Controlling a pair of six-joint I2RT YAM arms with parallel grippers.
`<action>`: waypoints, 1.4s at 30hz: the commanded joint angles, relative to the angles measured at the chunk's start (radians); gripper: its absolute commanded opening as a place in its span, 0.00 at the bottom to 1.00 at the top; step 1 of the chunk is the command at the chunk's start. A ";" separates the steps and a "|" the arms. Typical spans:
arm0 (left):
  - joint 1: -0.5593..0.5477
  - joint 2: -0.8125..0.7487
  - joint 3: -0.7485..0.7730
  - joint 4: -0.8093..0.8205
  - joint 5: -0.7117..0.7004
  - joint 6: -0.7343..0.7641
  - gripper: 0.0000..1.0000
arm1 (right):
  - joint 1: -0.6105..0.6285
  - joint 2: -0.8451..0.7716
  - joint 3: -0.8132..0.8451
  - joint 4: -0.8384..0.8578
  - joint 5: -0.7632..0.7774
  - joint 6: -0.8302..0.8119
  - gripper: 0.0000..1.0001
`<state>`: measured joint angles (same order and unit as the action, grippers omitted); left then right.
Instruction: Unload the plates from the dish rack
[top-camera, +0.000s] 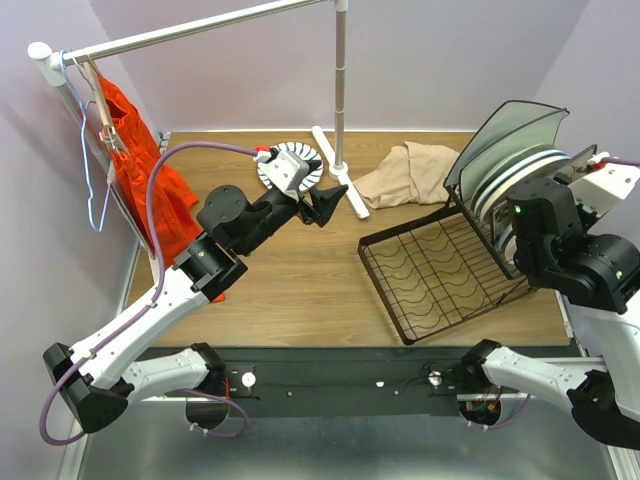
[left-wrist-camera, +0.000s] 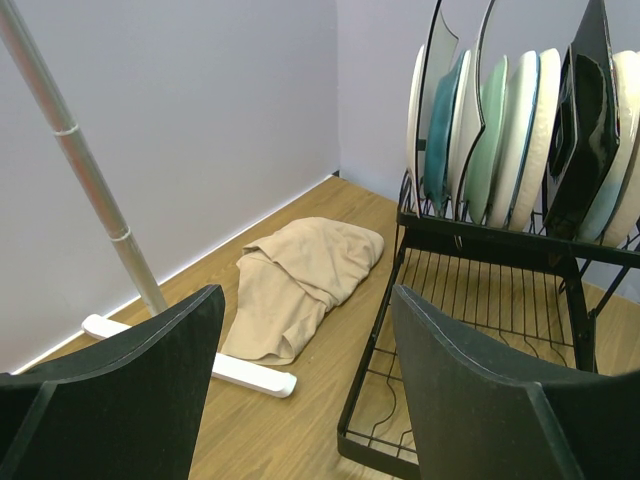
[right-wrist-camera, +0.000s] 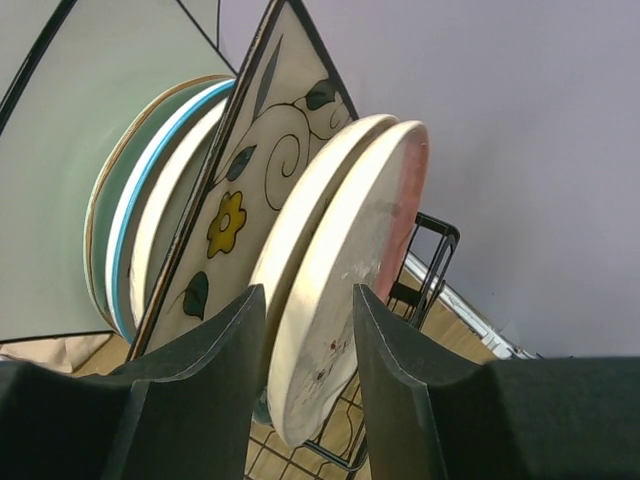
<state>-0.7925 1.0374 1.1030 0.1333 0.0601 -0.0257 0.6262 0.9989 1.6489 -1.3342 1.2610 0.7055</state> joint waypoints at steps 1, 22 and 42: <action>-0.005 -0.013 -0.011 0.025 -0.016 0.018 0.77 | 0.000 -0.031 -0.027 -0.056 0.038 -0.005 0.49; -0.005 -0.010 -0.009 0.026 -0.002 0.013 0.77 | 0.000 -0.008 -0.227 -0.056 0.094 0.129 0.52; -0.007 -0.002 -0.009 0.026 -0.002 0.013 0.77 | 0.000 -0.011 -0.290 -0.049 0.164 0.270 0.45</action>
<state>-0.7940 1.0378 1.1030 0.1333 0.0605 -0.0254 0.6262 0.9810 1.3785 -1.3552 1.3853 0.9165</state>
